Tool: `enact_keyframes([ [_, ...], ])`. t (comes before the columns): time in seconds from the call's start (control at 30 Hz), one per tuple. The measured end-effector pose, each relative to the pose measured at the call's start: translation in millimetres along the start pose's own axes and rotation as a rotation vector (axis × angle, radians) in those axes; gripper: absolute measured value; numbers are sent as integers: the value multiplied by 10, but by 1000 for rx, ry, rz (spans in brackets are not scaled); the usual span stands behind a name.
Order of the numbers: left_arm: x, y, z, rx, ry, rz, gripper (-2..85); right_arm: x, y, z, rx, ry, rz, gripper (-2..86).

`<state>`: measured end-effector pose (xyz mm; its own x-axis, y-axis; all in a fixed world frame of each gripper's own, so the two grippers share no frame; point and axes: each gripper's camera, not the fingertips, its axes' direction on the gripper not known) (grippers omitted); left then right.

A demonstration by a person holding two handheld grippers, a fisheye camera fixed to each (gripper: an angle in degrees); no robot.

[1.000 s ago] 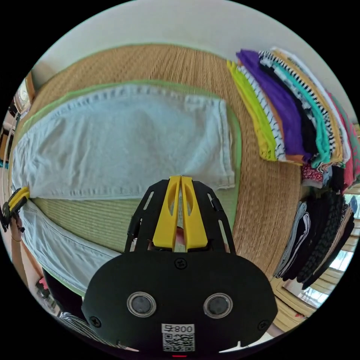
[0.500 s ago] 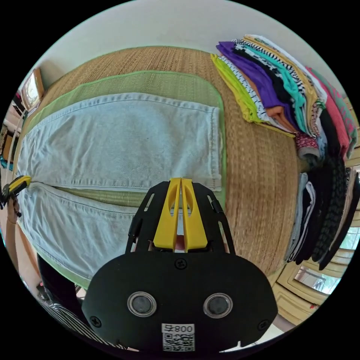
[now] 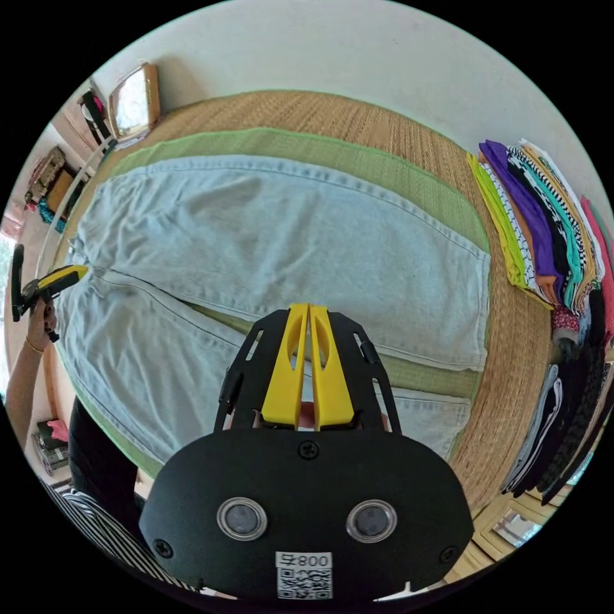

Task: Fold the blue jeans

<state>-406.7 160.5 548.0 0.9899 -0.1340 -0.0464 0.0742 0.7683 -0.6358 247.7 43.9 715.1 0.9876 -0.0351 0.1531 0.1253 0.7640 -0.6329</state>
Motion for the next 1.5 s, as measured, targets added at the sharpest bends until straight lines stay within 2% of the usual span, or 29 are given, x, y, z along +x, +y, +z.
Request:
enact_keyframes([
  [0.13, -354, -127, 71, -11, -13, -76, 2, -1051, -332, -70, 80, -93, -230, -4],
  [0.23, -443, -380, 238, -57, -27, -67, 2, -1590, -589, 238, 11, -45, -309, -4],
  [0.3, -465, -510, 313, -83, -44, -59, 3, -1678, -680, 524, -87, -27, -296, -4],
  [0.4, -473, -571, 245, -98, -62, -26, 3, -1617, -670, 502, -80, -109, -249, -4],
  [0.47, -481, -449, 89, -68, -57, -6, 2, -1615, -594, 428, -65, -66, -252, -4],
  [0.6, -553, 188, -329, -44, 10, -22, 2, -1532, -345, 139, 6, -42, -237, -4],
  [0.7, -556, 662, -421, -114, -52, -41, 2, -1630, -135, -25, 38, -143, -233, -4],
  [0.77, -600, 876, -339, -203, -54, -49, 2, -1846, -14, 58, -8, -157, -280, -4],
  [0.8, -647, 991, -413, -135, -43, -66, 1, -1994, 55, 179, -58, -141, -312, -4],
  [0.83, -718, 1032, -438, -148, -8, -101, 1, -2103, 121, 310, -105, -109, -319, -4],
  [0.87, -744, 1034, -459, -160, 1, -110, 1, -2128, 155, 285, -60, -107, -310, -4],
  [0.97, -749, 1073, -594, -172, -72, -82, 1, -2243, 172, 212, -79, -132, -298, -4],
  [1.07, -831, 1103, -651, -199, -36, -84, 1, -2468, 279, 211, -112, -138, -346, -4],
  [1.2, -992, 1043, -920, -91, 4, -103, 1, -2770, 228, 72, -63, -145, -370, -4],
  [1.3, -1023, 947, -994, -76, 18, -71, 1, -3028, 92, -23, -17, -93, -426, -4],
  [1.4, -1011, 997, -805, -192, -16, -27, 2, -3119, 117, 191, -105, -88, -435, -4],
  [1.43, -1031, 1074, -845, -145, -16, -29, 2, -3096, 185, 233, -85, -116, -400, -4],
  [1.5, -1080, 1116, -907, -159, 4, -43, 2, -3066, 236, 196, -110, -159, -366, -4],
])
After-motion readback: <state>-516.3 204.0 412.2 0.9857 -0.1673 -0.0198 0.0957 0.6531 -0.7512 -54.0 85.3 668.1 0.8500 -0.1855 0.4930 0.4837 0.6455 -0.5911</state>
